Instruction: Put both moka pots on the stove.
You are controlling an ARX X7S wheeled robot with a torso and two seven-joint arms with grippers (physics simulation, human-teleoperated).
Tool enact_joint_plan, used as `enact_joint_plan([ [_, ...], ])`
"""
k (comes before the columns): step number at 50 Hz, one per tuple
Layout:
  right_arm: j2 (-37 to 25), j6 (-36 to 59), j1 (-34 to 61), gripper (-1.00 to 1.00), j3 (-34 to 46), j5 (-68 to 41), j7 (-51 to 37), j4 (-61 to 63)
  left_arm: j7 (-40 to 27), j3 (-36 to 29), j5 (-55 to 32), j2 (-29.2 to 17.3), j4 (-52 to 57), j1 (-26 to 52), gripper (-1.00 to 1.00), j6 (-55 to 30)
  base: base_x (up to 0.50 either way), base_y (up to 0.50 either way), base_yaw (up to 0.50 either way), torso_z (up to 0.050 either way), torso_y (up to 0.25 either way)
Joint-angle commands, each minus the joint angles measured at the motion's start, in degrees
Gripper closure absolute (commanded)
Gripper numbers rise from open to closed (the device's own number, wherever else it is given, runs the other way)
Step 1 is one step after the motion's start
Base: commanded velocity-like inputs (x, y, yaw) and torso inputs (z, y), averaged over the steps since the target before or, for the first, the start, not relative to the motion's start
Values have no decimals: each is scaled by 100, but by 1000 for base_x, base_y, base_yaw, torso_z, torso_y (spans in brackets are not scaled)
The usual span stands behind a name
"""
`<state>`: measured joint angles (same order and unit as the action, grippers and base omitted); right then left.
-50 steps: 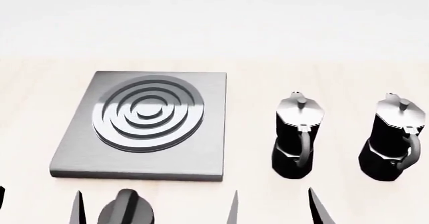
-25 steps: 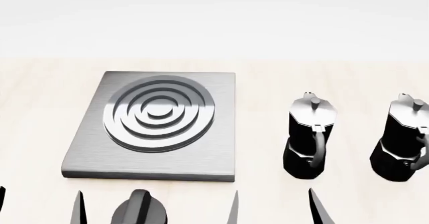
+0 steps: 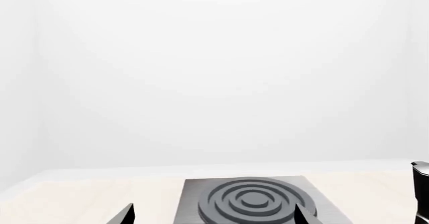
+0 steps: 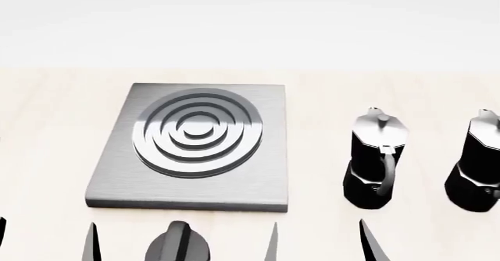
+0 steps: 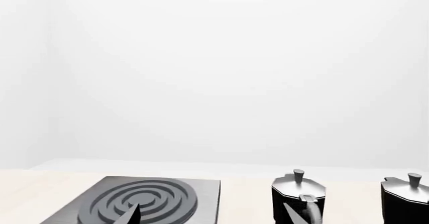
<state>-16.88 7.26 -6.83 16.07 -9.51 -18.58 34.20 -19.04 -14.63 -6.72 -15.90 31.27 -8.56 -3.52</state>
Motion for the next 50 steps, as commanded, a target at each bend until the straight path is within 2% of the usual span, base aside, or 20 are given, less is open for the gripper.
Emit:
enact_joint_plan([
  [1,-27,-32,19,-100,30,-25,-26,-49,-47,-37,-19,-35,5,16,-100,-13,0,66,0,0,0],
  [37,-81,-84,55,-100,103,-126,-120,-142,-160,-154,-49,-127,-43,59,-100,8,0,58,0,0,0],
  [45,-84,234,154,-100,127,135,-357,-16,-196,-168,-50,-154,11,49,-100,-8,0,0,0,0,0],
  [50,-103,572,301,-100,-164,-228,-426,196,-199,-191,-61,-161,-11,44,-100,30,0,0,0,0,0],
])
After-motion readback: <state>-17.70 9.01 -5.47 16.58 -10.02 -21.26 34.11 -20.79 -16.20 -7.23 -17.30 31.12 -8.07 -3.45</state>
